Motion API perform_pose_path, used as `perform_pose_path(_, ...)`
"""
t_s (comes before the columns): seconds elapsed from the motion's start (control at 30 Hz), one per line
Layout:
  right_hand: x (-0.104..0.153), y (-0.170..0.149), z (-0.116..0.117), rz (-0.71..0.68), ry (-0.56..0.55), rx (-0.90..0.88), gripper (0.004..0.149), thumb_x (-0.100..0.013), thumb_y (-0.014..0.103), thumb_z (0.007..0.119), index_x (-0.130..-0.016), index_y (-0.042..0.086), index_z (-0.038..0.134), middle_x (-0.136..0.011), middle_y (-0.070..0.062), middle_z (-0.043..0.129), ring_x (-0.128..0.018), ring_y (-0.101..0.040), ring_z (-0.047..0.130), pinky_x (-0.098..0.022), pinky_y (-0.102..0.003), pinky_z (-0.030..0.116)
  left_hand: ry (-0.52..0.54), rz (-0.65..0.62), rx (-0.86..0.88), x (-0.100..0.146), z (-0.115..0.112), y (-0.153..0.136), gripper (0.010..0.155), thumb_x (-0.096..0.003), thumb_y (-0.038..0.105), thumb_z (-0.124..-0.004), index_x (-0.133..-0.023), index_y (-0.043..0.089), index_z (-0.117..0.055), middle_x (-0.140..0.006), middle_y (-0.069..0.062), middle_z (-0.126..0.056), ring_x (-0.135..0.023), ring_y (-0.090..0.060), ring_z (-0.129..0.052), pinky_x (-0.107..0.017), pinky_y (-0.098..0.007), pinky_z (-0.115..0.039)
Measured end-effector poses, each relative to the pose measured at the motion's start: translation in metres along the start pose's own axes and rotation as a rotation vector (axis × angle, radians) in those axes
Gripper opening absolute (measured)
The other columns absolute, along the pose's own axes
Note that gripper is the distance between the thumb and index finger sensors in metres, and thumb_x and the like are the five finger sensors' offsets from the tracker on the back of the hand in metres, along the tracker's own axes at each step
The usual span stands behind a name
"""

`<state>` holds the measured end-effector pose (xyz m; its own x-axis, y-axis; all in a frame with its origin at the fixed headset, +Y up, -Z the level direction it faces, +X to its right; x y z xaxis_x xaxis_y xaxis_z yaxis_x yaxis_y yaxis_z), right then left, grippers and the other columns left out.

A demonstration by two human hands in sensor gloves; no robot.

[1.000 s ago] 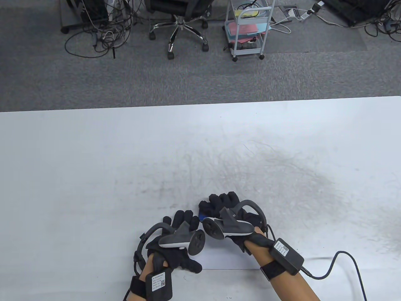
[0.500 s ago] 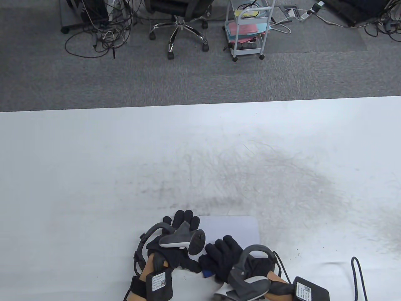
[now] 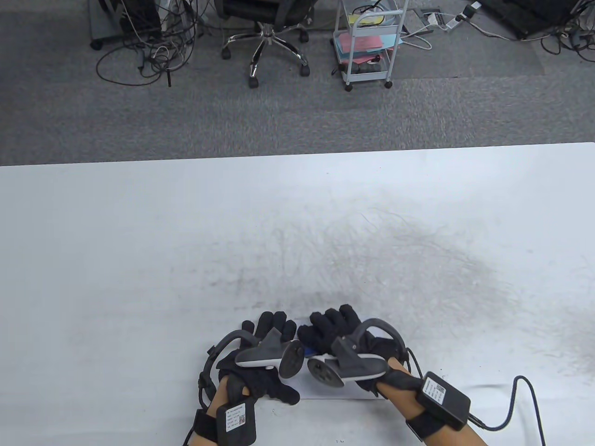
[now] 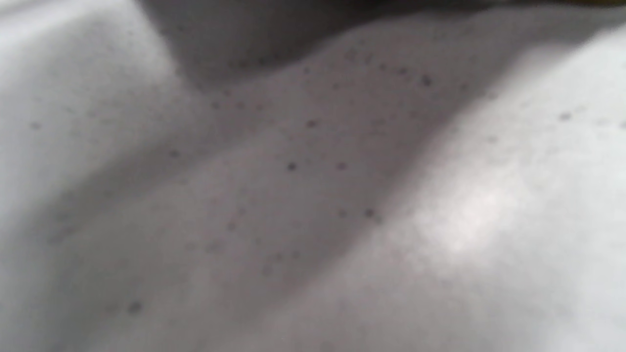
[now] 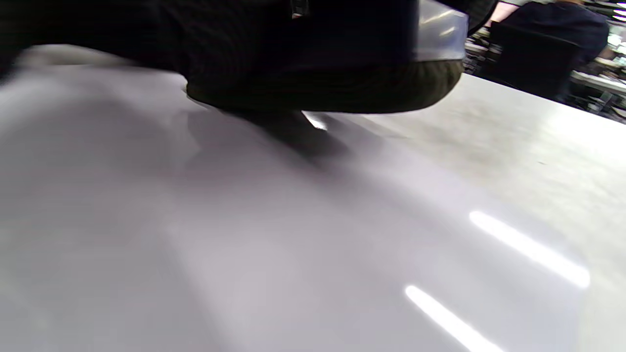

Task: Wipe the whiteboard with a whiteboard eraser

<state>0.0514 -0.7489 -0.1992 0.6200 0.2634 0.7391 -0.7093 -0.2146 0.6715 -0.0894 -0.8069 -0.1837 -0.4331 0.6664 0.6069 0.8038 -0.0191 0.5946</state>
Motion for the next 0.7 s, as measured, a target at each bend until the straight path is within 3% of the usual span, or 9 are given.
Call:
perform_pose_path(0.2,-0.022,-0.006,-0.005,0.019,0.011,0.014,0.06,-0.06,0.044,0.069,-0.114,0.027,0.05,-0.124,-0.013,0.058,-0.109,-0.042,0.069,-0.08,-0.067,0.055,0.001,-0.001,0.002,0.0,0.0,0.0,0.131,-0.0248,0.082,-0.057,-0.105,0.005,0.012,-0.109,-0.029,0.014,-0.1,-0.055,0.003,-0.072,-0.072,-0.022)
perform_pose_path(0.7,-0.024,-0.005,-0.01,0.038,0.014,-0.017,0.061,-0.059,0.045,0.071,-0.114,0.029,0.051,-0.123,-0.01,0.061,-0.108,-0.04,0.072,-0.08,-0.066,0.058,-0.005,-0.002,0.003,0.0,0.0,-0.001,0.131,-0.0251,0.082,-0.057,-0.105,0.005,0.012,-0.108,-0.029,0.016,-0.1,-0.055,0.004,-0.072,-0.072,-0.021)
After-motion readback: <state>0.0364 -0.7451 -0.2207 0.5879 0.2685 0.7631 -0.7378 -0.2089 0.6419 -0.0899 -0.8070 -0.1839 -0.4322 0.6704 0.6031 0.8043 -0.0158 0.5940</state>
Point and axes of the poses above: the tracker on the back of each hand, its own y axis roughly to the thumb side, its own x axis roughly from the fingertips to the wrist, z = x × y, the point moved 1 cm from there along -x, roughly from the wrist to the fingertips
